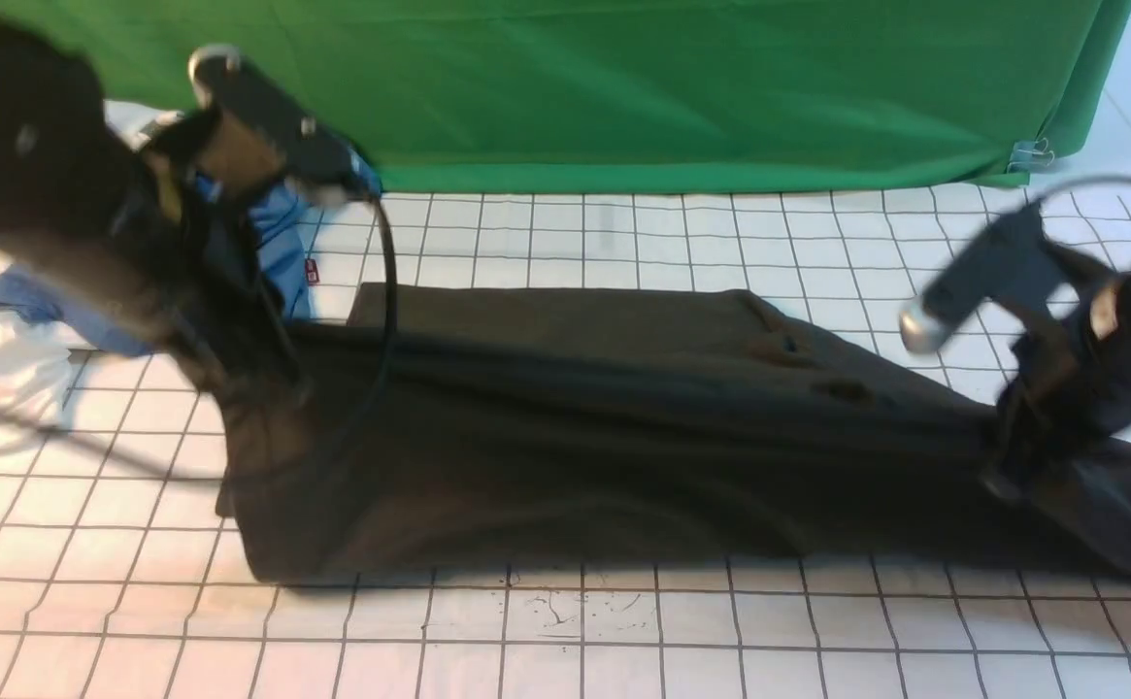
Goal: Fold a long-sleeved shirt over a white checkered tablecloth.
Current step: 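Fold the black garment in half by bringing its near edge over to the far edge, then pull the folded dark garment lengthwise by its ends to straighten it flat on the table, then fold the right end of the dark garment over onto its left end with the right gripper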
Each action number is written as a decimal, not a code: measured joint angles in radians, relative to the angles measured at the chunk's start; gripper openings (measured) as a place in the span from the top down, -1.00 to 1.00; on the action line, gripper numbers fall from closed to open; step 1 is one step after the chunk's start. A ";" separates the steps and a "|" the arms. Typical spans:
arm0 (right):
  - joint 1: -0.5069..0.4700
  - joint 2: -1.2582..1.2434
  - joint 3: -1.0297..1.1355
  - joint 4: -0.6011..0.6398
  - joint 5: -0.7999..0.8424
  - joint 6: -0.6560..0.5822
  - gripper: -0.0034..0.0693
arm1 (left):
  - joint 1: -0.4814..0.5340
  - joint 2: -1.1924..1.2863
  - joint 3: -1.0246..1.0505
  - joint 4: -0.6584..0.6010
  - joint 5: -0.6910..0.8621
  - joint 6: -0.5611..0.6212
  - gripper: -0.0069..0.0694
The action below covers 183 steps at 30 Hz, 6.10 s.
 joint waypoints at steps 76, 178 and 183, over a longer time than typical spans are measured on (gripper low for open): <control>-0.423 0.258 -0.269 0.051 -0.048 0.303 -0.39 | 0.055 0.519 -0.676 -0.212 0.148 -0.080 0.26; 0.160 0.322 -0.892 0.145 0.191 0.231 0.78 | 0.112 0.287 -0.741 0.007 0.313 -0.084 0.18; 0.316 0.458 -0.982 0.237 0.140 0.231 0.78 | 0.221 0.239 -0.741 -0.046 0.314 -0.099 0.18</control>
